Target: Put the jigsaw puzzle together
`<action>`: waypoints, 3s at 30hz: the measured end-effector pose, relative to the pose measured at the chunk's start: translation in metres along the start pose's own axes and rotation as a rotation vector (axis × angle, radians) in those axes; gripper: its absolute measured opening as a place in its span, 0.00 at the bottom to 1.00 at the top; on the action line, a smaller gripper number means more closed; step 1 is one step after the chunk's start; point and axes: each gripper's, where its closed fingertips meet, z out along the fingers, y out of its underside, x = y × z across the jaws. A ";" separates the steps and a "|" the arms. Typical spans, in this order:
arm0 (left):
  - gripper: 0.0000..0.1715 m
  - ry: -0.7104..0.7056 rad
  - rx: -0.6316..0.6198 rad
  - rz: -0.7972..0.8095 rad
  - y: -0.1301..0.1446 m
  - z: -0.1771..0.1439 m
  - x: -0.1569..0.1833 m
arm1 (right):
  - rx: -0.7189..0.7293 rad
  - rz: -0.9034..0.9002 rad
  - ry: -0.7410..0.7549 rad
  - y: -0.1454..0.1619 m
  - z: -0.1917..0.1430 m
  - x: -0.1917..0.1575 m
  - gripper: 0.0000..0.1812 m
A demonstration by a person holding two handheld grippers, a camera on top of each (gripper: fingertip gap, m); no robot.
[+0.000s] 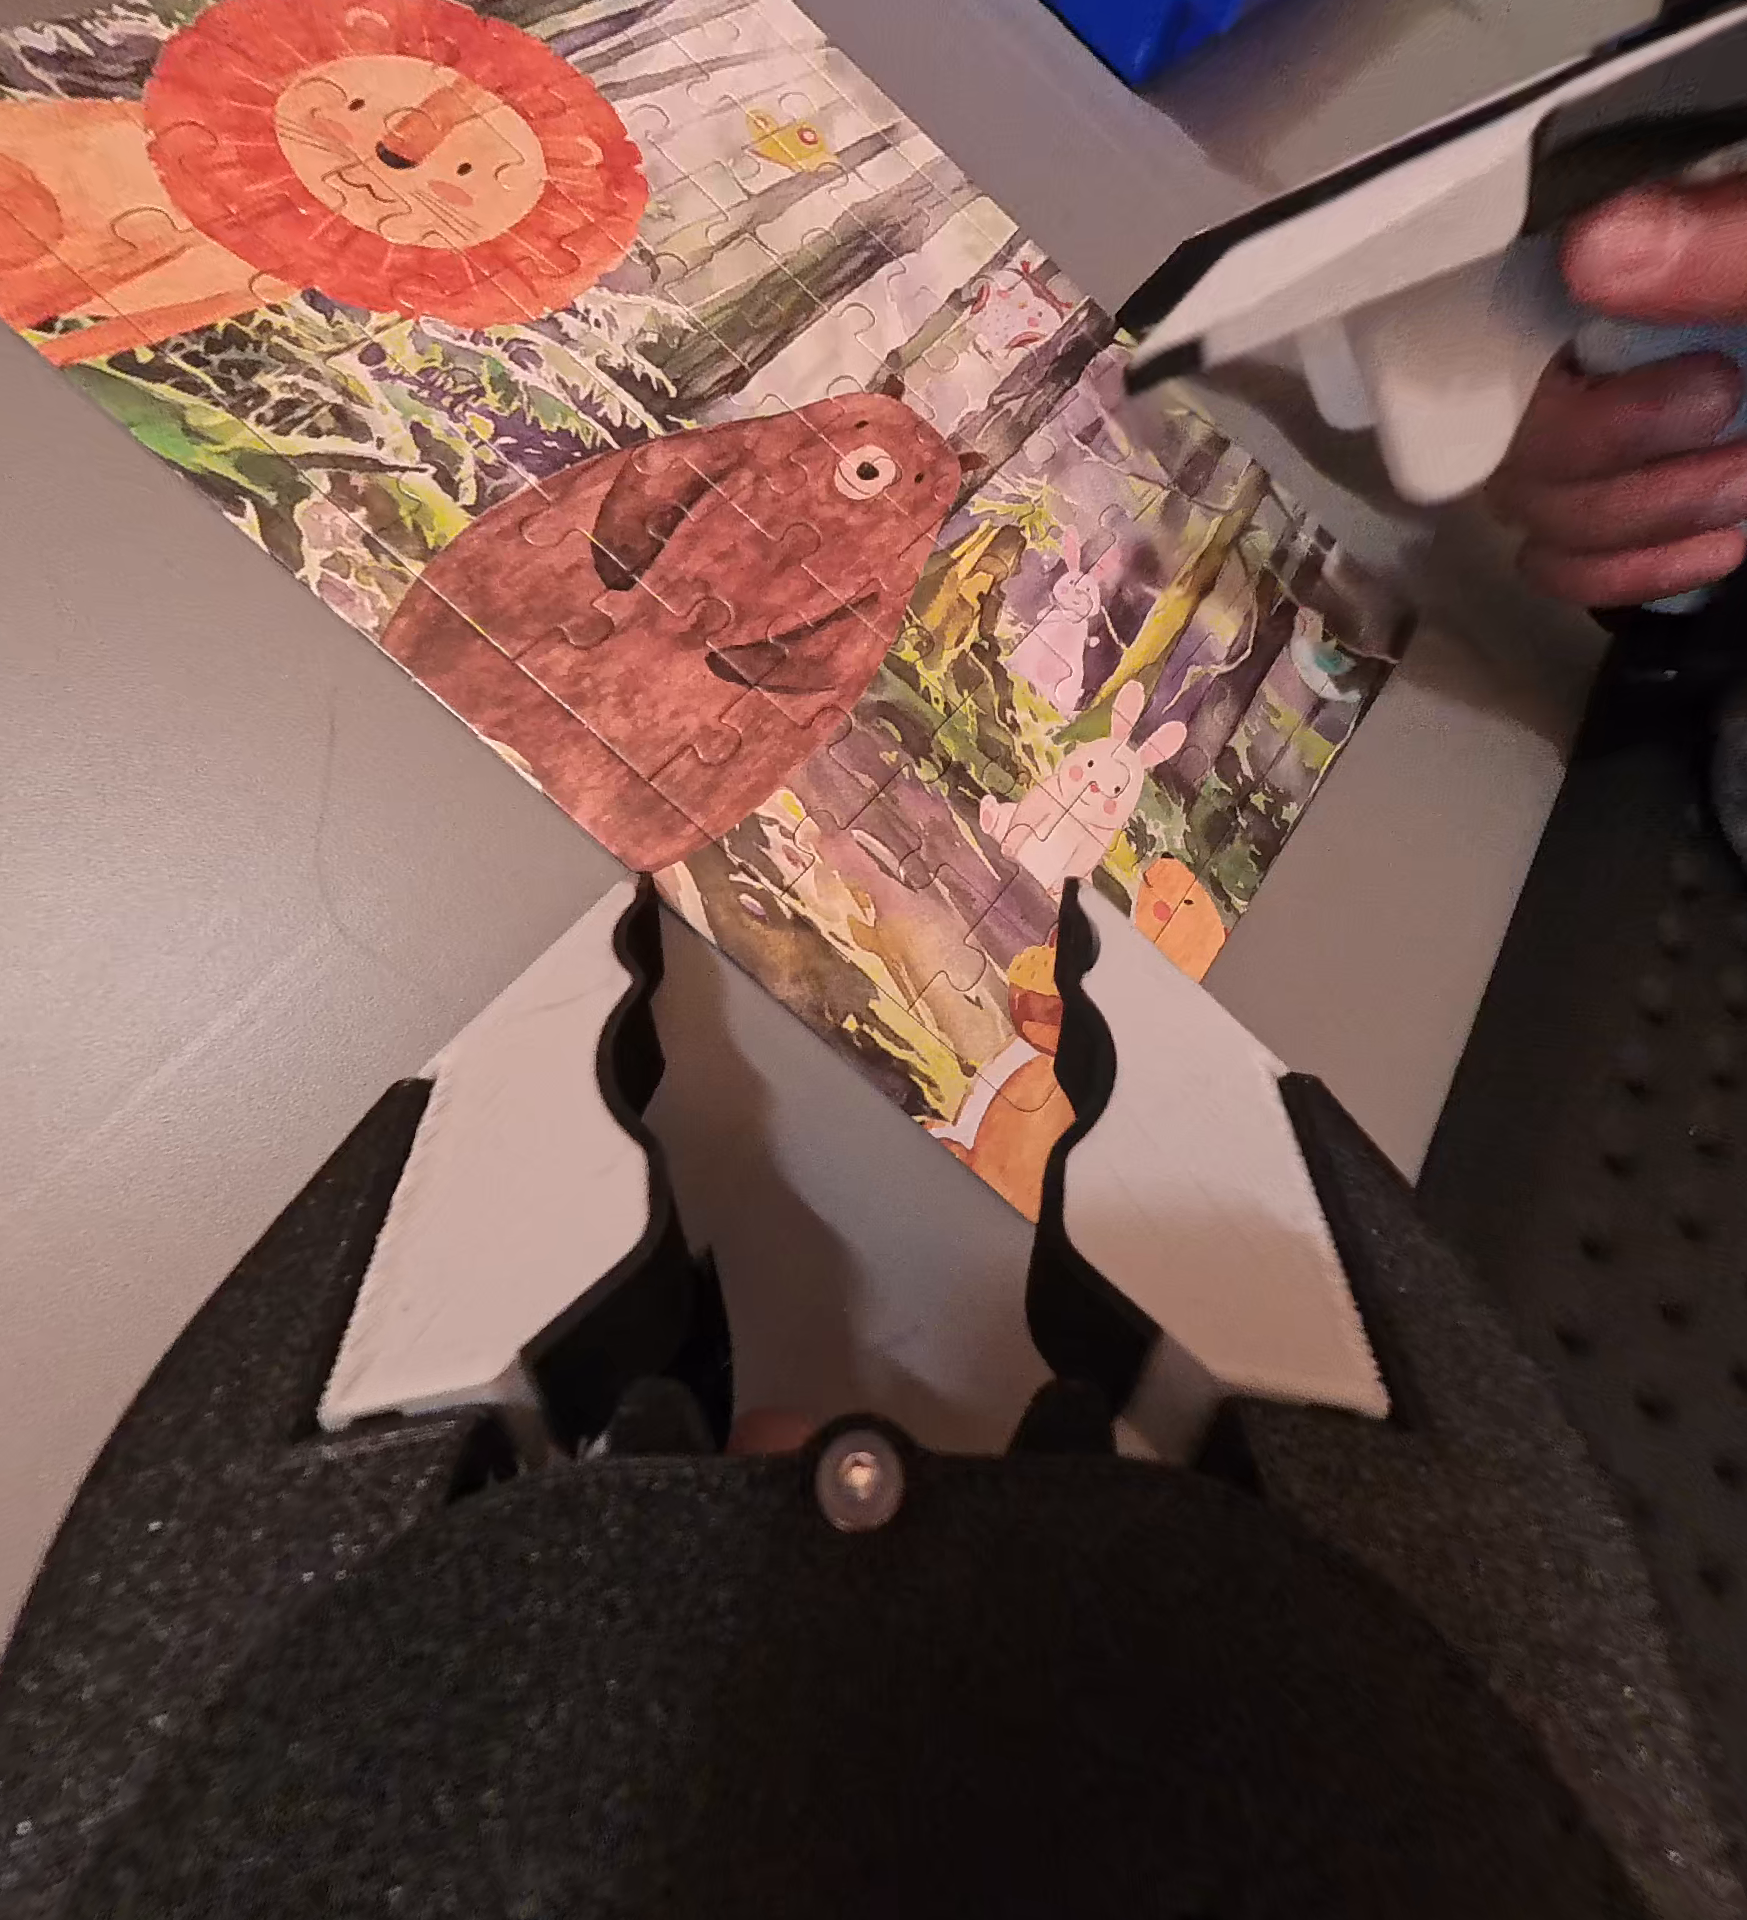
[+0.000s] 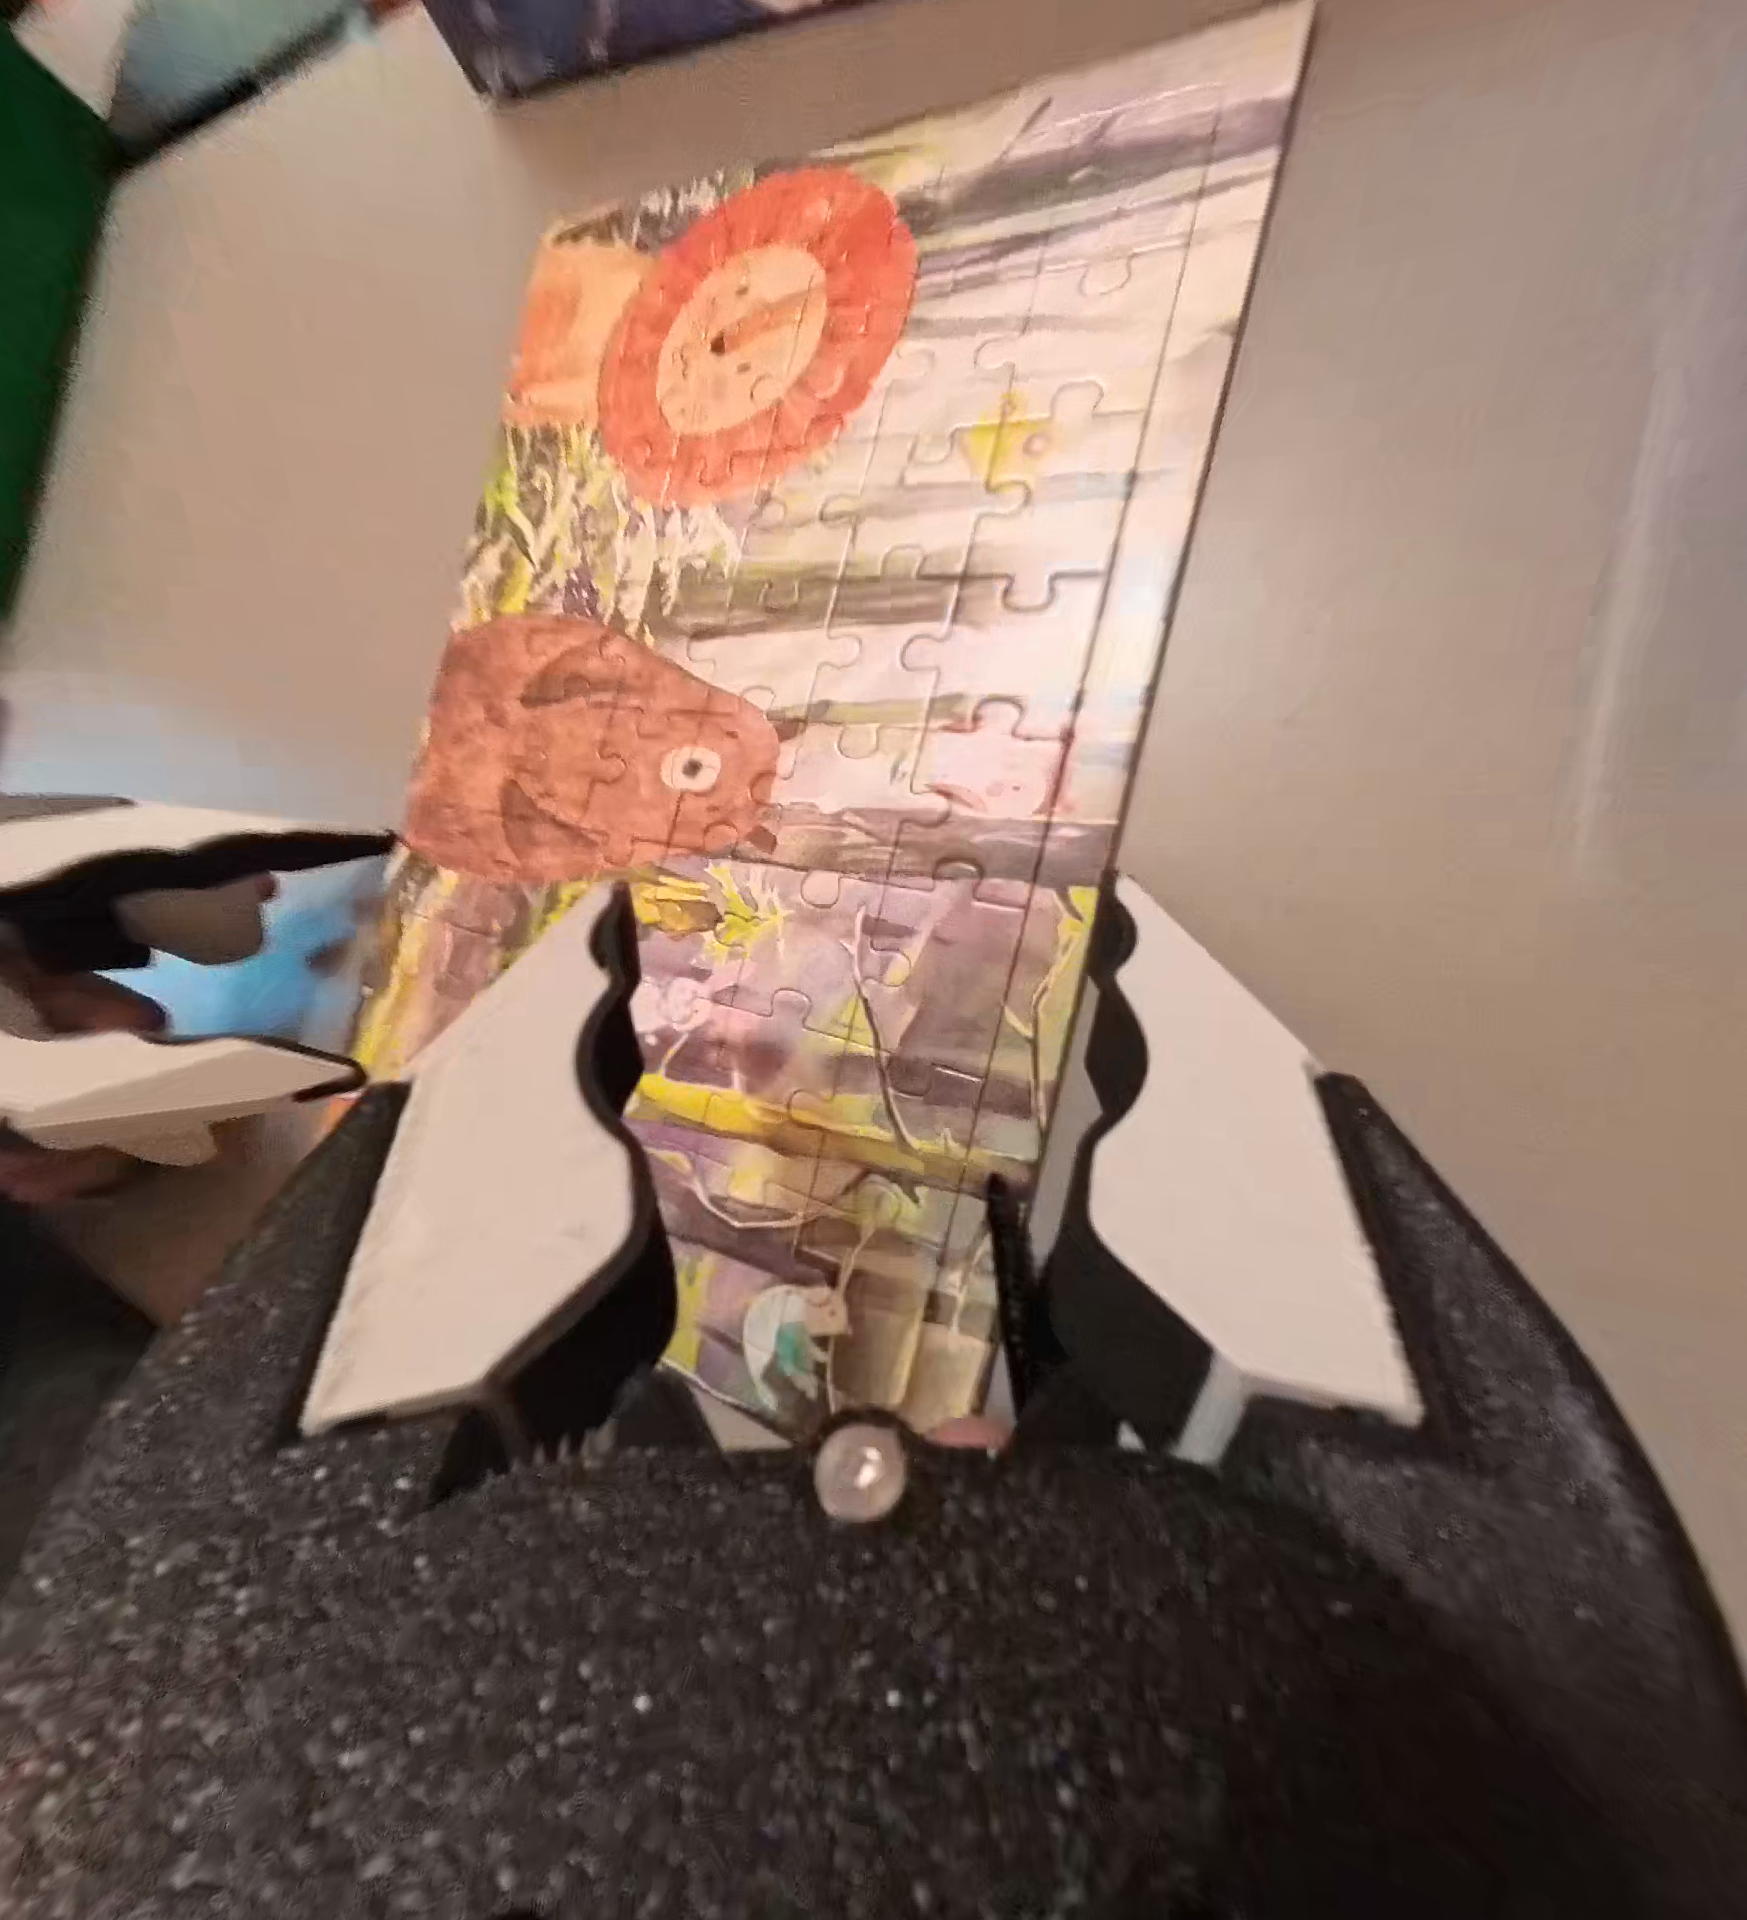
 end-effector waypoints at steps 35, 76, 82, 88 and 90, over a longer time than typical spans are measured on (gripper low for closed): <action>0.39 0.077 0.137 0.050 -0.026 -0.028 0.004 | -0.163 -0.371 -0.302 -0.070 -0.044 -0.116 0.03; 0.03 0.302 0.248 0.017 -0.036 -0.222 0.029 | 0.520 -1.002 -0.199 -0.004 -0.157 -0.257 0.38; 0.04 0.408 0.315 -0.077 -0.019 -0.204 0.038 | 0.459 -0.864 -0.205 0.036 -0.052 -0.276 0.42; 0.09 0.444 0.452 -0.025 -0.012 -0.221 0.043 | 0.455 -0.840 -0.252 0.033 -0.039 -0.290 0.44; 0.11 0.489 0.503 -0.034 -0.013 -0.232 0.045 | 0.453 -0.862 -0.245 0.032 -0.035 -0.297 0.45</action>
